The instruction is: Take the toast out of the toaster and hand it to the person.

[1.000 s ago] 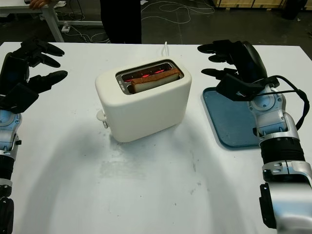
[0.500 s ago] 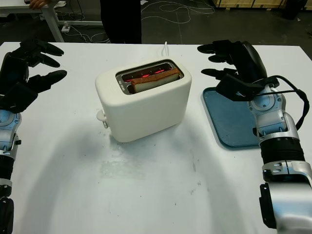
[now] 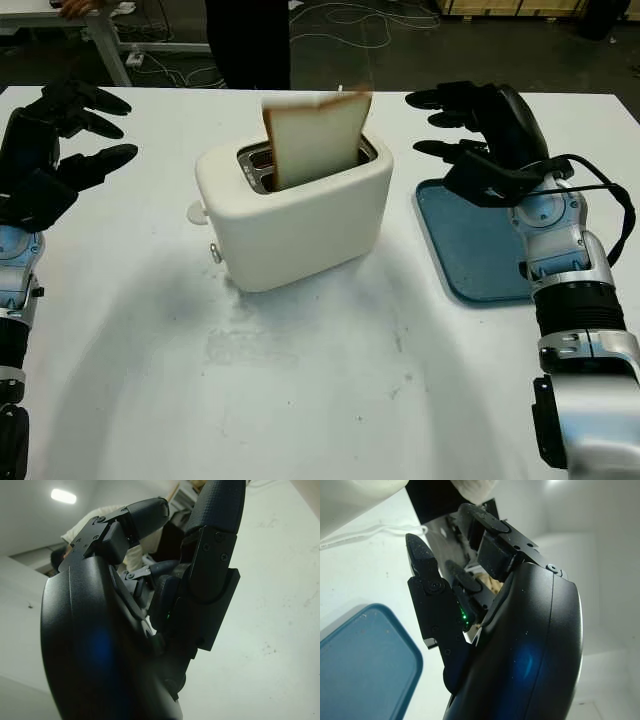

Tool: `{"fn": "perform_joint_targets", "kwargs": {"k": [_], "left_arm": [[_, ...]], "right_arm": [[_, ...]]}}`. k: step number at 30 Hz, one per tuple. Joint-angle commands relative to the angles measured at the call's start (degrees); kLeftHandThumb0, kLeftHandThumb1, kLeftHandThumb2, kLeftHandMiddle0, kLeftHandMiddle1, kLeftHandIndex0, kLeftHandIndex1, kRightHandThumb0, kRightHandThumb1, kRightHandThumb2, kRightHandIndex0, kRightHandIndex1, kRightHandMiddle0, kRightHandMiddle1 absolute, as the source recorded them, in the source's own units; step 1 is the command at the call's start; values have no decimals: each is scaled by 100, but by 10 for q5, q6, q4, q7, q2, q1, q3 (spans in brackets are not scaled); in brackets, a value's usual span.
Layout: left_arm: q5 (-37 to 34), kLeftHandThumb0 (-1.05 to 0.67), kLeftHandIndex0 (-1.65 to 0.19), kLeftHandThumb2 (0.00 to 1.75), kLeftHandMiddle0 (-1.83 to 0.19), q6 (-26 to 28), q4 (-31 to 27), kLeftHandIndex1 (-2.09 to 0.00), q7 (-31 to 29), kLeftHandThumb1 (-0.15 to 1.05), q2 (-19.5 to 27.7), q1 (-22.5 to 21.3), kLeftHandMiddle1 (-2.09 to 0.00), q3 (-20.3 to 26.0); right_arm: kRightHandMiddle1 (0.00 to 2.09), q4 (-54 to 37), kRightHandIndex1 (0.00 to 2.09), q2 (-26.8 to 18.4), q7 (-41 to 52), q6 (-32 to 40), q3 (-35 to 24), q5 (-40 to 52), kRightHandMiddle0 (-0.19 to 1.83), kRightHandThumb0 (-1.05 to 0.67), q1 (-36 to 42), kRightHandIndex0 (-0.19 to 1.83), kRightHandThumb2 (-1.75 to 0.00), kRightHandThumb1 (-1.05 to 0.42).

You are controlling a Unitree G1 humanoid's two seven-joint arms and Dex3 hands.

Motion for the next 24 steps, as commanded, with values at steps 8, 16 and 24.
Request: {"fn": "perform_joint_targets", "kwargs": {"k": [8,16,24], "left_arm": [[-8,-91,-39,11,-41,8,-5,-120,-4,92,-6,-4,-133,0],[0,-91,-39,13,-42,-11,6,-120,1,92,-2,-6,-133,-2],[-1,-90,-40,12,-43,3,-5,-120,0,92,0,-2,-132,0]], "right_arm": [[0,-7,1,-7,2,-3,-2,1,86,-29,-4,94,0,-79],[1,-23,0,-11,37,-2,-14,27,87,-12,-55,92,0,-68],[1,-66,1,-11,121,26,-22,84,85,-21,-142,88,0,-59]]}}
